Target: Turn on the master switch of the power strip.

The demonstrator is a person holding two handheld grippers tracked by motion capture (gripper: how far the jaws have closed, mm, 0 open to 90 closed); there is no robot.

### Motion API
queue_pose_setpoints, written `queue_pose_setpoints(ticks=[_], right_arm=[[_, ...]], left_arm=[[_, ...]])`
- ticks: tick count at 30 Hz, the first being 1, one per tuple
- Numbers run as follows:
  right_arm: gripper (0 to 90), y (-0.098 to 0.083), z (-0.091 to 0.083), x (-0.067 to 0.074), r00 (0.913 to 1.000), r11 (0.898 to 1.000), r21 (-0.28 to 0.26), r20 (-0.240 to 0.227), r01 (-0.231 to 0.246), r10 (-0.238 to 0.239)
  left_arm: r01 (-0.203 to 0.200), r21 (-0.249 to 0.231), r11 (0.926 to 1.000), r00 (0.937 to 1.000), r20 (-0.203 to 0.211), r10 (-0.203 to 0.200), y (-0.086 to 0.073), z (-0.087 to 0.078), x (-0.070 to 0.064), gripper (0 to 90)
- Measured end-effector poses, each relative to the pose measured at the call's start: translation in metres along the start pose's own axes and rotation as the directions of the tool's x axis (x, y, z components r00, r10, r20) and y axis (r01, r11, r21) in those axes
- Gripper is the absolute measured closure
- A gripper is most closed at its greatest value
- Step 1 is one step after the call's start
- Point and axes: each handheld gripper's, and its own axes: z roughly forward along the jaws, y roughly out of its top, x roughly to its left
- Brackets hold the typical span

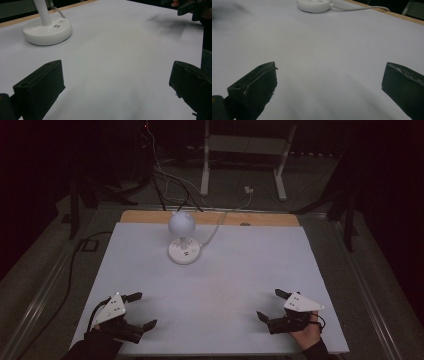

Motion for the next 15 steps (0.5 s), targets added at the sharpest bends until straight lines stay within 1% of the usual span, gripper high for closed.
queue_pose_setpoints(ticks=[3,5,10,12,13,14,15], right_arm=[[0.0,-0.0001,0.0007,0.0012,1.0,1.0,0.002,-0.002,0.009,-0.009],[0.0,0.0006,0.0004,0.0021,0.9998,1.0,-0.006,0.005,0.018,-0.018],[0.0,0.0014,-0.0014,0.0023,0.9997,1.0,-0.015,0.017,0.016,-0.015],[0.0,0.0015,-0.0017,0.0028,0.9998,1.0,-0.017,0.017,0.007,-0.007],[0.0,0.0019,-0.0019,0.0037,0.9999,1.0,-0.016,0.014,0.002,-0.002],[0.0,0.0021,-0.0021,0.0042,0.9999,1.0,-0.017,0.012,0.0,0.0],[0.0,0.0025,-0.0026,0.0049,0.9999,1.0,-0.018,0.013,0.0,0.001]], left_arm=[[0.0,0.01,1.0,1.0,0.004,0.0,0.0001,0.0006,0.0,0.2],[-0.005,0.015,0.9999,0.9999,0.009,0.005,0.0001,0.0011,-0.001,0.2],[-0.009,0.021,0.9997,0.9999,0.013,0.009,0.0006,0.0019,-0.0022,0.2],[-0.009,0.025,0.9997,0.9999,0.014,0.009,0.0008,0.0023,-0.0028,0.2],[-0.019,0.036,0.9992,0.9997,0.013,0.019,0.002,0.0033,-0.0048,0.2],[-0.026,0.038,0.9989,0.9996,0.015,0.026,0.0028,0.0038,-0.0059,0.2],[-0.027,0.042,0.9988,0.9995,0.019,0.026,0.0036,0.0048,-0.007,0.2]])
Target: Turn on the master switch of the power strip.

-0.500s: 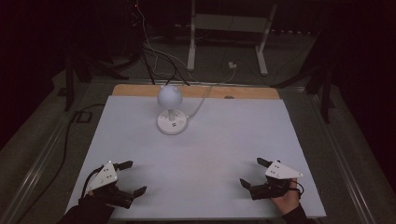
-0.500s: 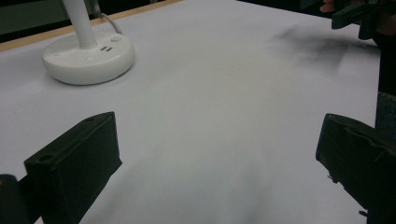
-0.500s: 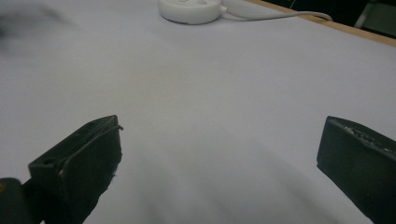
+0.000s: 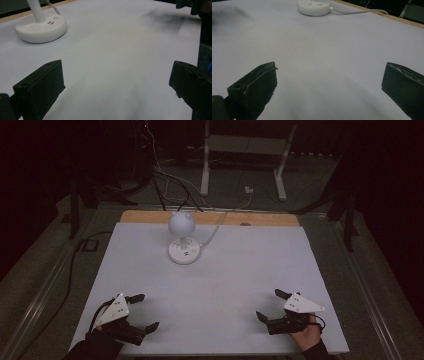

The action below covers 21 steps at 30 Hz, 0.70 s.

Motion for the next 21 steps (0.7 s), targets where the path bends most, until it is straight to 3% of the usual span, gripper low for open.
queue_pose_setpoints(ticks=[21], right_arm=[[0.0,0.002,-0.001,0.004,0.9999,1.0,-0.004,0.008,-0.014,0.014]], left_arm=[[-0.002,0.065,0.9979,0.9987,0.05,-0.002,0.019,0.009,-0.007,0.2]])
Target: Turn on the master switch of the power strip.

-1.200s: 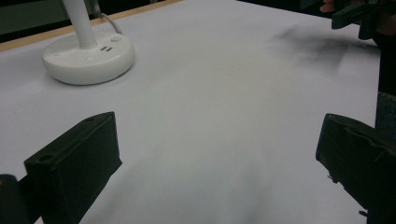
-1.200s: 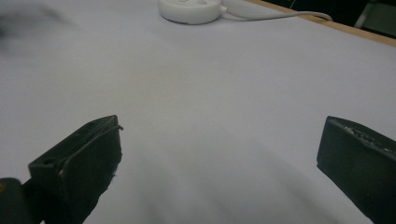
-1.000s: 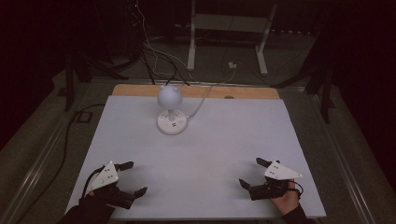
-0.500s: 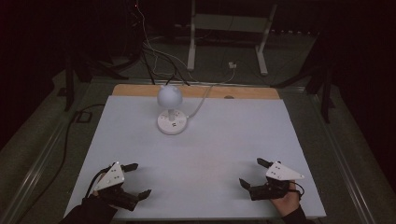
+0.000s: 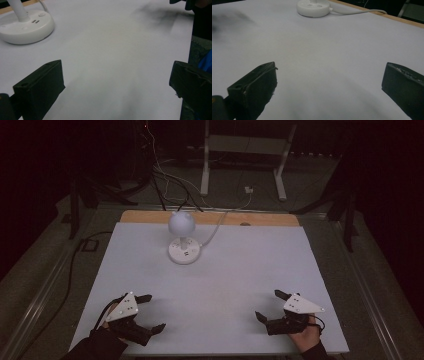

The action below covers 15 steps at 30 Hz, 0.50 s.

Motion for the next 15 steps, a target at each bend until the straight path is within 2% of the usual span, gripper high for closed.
queue_pose_setpoints(ticks=[15], right_arm=[[0.0,0.001,-0.001,0.0,1.0,1.0,-0.003,-0.001,-0.006,0.006]], left_arm=[[-0.026,0.017,0.9995,0.9995,0.018,0.026,0.019,-0.002,0.002,0.1]])
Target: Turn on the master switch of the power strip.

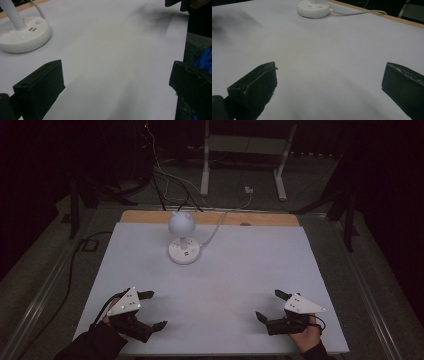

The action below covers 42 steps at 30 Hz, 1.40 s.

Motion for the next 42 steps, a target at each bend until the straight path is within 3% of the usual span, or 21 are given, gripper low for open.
queue_pose_setpoints(ticks=[21,32,42], right_arm=[[0.0,0.0,0.0,0.001,1.0,1.0,-0.004,-0.004,-0.004,0.004],[0.0,0.0,0.0,0.001,0.9999,1.0,-0.005,-0.011,-0.004,0.004],[0.0,0.0,0.001,0.001,0.9997,1.0,-0.001,-0.021,-0.009,0.009]], left_arm=[[-0.036,0.019,0.9992,0.9991,0.022,0.035,0.035,0.004,0.007,0.1],[-0.018,-0.009,0.9998,0.9995,0.024,0.019,0.046,0.017,0.012,0.2],[0.015,-0.031,0.9994,0.9998,-0.015,-0.016,0.06,0.03,0.021,0.2]])
